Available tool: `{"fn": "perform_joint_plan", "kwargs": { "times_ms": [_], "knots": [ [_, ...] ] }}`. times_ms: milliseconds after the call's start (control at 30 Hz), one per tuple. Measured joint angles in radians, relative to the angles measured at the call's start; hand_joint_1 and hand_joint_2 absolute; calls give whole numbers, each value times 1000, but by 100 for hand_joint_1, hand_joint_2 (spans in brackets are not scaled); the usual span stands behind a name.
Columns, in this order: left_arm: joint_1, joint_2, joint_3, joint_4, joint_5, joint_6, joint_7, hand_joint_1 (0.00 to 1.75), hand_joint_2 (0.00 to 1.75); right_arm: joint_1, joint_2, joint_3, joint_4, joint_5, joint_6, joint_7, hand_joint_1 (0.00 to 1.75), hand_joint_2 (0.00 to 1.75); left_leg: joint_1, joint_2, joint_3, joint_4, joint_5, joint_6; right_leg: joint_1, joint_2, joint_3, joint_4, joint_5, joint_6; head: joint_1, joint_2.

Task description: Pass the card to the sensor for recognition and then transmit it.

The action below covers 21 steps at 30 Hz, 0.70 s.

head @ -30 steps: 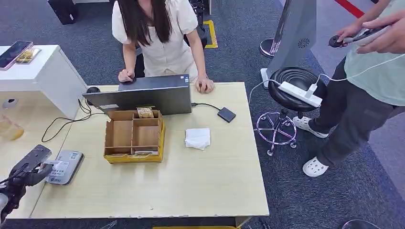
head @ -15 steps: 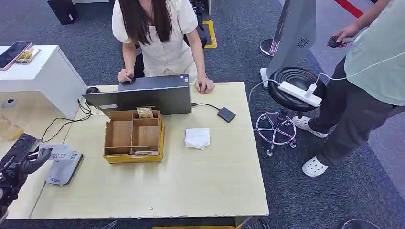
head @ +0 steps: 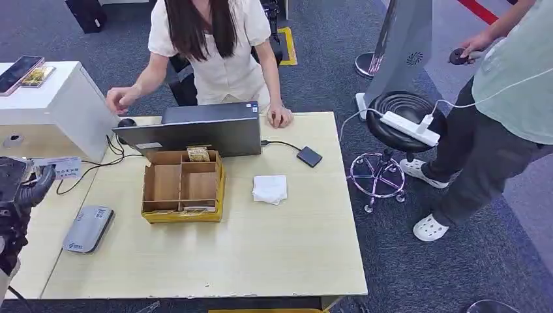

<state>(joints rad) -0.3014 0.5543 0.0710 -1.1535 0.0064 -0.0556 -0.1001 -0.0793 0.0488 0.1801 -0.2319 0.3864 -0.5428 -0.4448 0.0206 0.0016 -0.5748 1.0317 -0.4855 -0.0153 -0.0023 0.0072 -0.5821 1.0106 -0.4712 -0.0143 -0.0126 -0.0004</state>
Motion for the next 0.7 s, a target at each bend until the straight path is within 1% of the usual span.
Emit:
{"fn": "perform_joint_plan", "kwargs": {
  "times_ms": [33, 100, 200, 267, 300, 400, 433, 467, 567, 600, 667, 700],
  "knots": [
    [-6, -4, 0, -9, -42, 46, -36, 175, 175, 0, 0, 0, 0, 2, 0, 0, 0, 175, 0, 0, 0, 0, 0, 0, 0, 0, 0, 0, 0, 0, 0, 0],
    [-21, -19, 0, -33, -174, 210, -148, 175, 175, 0, 0, 0, 0, 13, 2, 1, 0, 175, 0, 0, 0, 0, 0, 0, 0, 0, 0, 0, 0, 0, 0, 0],
    [-34, -42, 1, -78, -400, 449, -273, 175, 175, -2, 2, 0, -1, 28, 8, 2, 0, 175, 0, 0, 0, 0, 0, 0, 0, 0, 1, 0, 0, 0, 0, 0],
    [-35, -50, 1, -108, -500, 544, -323, 175, 175, -2, 2, 0, -5, 36, 17, 3, 0, 175, 0, 0, 0, 0, 0, 0, 0, 0, 1, 0, 0, 0, 0, 0],
    [-36, -53, 1, -121, -556, 583, -329, 175, 175, -3, 2, 0, -6, 40, 21, 6, 0, 175, 0, 0, 0, 0, 0, 0, 0, 0, 0, 0, 0, 0, 0, 0],
    [-41, -60, 1, -143, -736, 674, -328, 175, 175, -6, 2, 0, -8, 45, 21, 8, 0, 175, 0, 0, 0, 0, 0, 0, 0, 0, 0, 0, 0, 0, 0, 0],
    [-44, -61, 1, -146, -778, 693, -329, 175, 175, -6, 2, 0, -10, 45, 21, 8, 0, 175, 0, 0, 0, 0, 0, 0, 0, 0, 0, 0, 0, 0, 0, 0],
    [-50, -69, 2, -148, -810, 696, -347, 175, 175, -6, 2, 0, -10, 45, 21, 8, 0, 175, 0, 0, 0, 0, 0, 0, 0, -1, 0, 0, 0, 0, 0, 0],
    [-62, -120, 34, -158, -838, 700, -425, 175, 175, -6, 3, 0, -10, 45, 20, 6, 0, 175, 0, -1, 0, 0, 0, 0, 0, -1, 1, 0, 0, 0, 0, 0],
    [-67, -137, 45, -158, -841, 700, -436, 175, 175, -6, 3, 0, -10, 44, 19, 6, 0, 175, 0, 0, 0, 0, 0, 0, 0, 0, 1, 0, 0, 0, 0, 0],
    [-80, -163, 64, -154, -822, 700, -434, 175, 175, -6, 5, 0, -10, 40, 16, 9, 0, 175, 0, 0, 0, 0, 0, 0, 0, 0, 1, 0, 0, 0, 0, 0],
    [-84, -171, 69, -152, -812, 699, -423, 175, 175, -6, 5, 0, -10, 37, 16, 9, 0, 175, 0, 0, 0, 0, 0, 0, 0, 0, 1, 0, 0, 0, 0, 0]
  ]
}}
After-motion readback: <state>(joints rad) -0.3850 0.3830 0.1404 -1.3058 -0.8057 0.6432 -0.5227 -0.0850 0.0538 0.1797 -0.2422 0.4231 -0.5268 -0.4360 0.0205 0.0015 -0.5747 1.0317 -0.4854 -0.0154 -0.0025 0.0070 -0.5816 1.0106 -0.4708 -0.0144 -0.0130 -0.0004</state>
